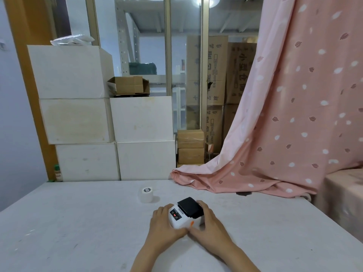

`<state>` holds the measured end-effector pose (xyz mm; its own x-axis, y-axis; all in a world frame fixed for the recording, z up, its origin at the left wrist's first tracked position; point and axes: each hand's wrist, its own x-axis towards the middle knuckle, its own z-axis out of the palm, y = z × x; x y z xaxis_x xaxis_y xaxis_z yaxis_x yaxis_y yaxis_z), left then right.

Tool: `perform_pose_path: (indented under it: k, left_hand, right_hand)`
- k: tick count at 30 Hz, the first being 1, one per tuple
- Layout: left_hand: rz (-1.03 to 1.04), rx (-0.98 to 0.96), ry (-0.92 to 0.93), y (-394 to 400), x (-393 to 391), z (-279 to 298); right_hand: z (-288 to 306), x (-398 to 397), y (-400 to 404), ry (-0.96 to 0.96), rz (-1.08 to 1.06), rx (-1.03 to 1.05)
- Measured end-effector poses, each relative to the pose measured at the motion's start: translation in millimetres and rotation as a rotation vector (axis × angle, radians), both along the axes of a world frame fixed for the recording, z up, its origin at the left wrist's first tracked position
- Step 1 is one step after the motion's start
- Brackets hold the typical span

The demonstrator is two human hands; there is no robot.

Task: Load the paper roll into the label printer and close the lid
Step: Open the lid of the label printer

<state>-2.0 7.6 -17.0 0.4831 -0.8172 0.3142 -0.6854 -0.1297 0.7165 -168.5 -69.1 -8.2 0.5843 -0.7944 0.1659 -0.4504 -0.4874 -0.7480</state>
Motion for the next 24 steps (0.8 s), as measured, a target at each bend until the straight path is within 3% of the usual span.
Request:
perform_pose_path:
  k: [4,16,20,24]
  left_hand:
    - [-0.011,-0.009,0.026,1,1,2]
    - [-0.052,0.03,0.068,5,-1,9]
    - [-0.084,0.056,0.066,8,-2,12]
    - [-0.117,0.061,0.141,11,-5,16]
  right_hand:
    - [8,-8,-16,0.046,0.067,0.027]
    - [81,21,-48,0.749,0.321,-0.21]
    - [86,24,-54,0.786,0.342,-0.22]
    - [82,17,-60,0.68,0.354,-0.132]
